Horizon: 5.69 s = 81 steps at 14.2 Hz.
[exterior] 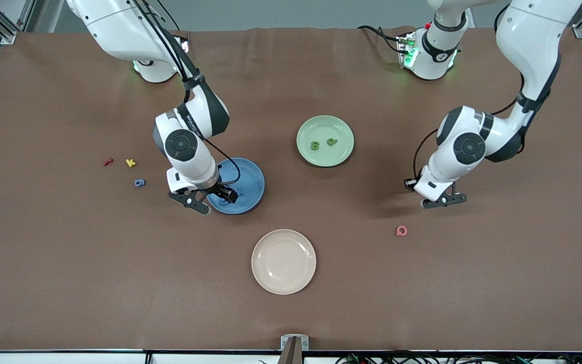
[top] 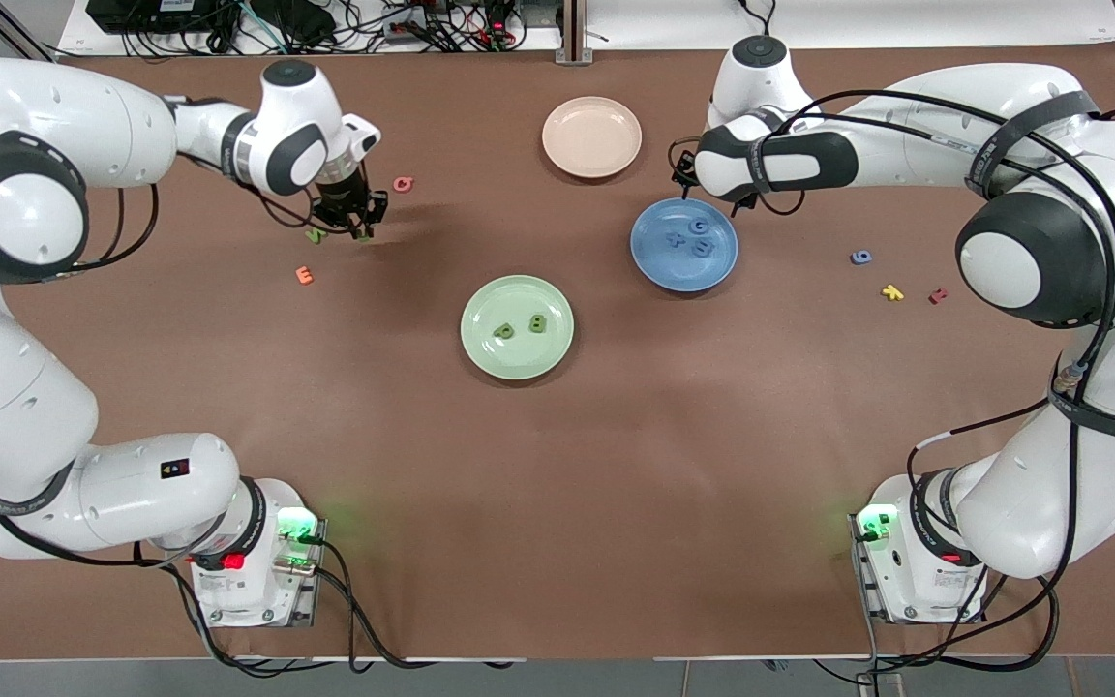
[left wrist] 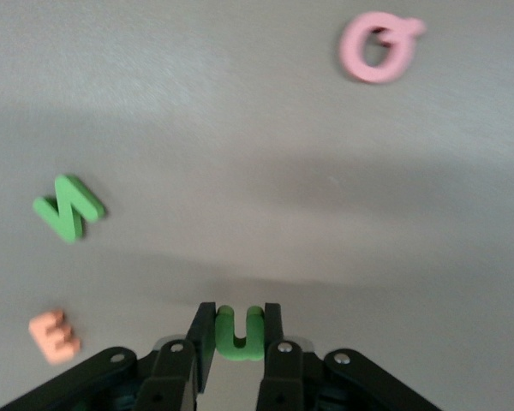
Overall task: Sort letters by color into matching plates
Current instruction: 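Drop G onto the blue plate while the left gripper grasps green U, then drop U onto the green plate while the right gripper reaches blue 6, then grasp blue 6 with the right gripper while the left gripper reaches green N, then drop 6 onto the blue plate while the left gripper grasps green N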
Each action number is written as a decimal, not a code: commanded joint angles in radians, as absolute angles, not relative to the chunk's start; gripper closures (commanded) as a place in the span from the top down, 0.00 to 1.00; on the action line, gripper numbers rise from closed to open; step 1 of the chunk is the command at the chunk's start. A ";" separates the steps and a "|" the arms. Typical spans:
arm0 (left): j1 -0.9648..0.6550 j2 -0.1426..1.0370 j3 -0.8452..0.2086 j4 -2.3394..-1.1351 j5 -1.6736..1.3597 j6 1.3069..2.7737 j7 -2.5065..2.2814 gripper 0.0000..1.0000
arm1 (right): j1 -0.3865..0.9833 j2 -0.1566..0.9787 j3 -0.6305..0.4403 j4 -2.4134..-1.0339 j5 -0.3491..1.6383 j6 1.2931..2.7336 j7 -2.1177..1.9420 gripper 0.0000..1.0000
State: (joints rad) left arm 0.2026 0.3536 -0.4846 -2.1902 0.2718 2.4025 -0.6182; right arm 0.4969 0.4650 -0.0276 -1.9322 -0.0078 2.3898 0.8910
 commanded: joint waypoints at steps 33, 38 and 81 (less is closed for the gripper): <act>-0.028 0.634 -0.805 -2.029 0.577 2.339 -1.488 0.27 | -0.006 0.322 -0.018 -2.448 -0.005 2.806 0.028 1.00; -0.015 0.627 -0.805 -2.033 0.591 2.338 -1.479 0.99 | -0.002 0.354 -0.017 -2.448 -0.005 2.850 0.028 0.99; 0.838 0.644 -0.904 -2.112 0.764 2.396 -0.406 0.98 | 0.182 0.353 -0.014 -2.327 -0.003 2.724 0.315 0.01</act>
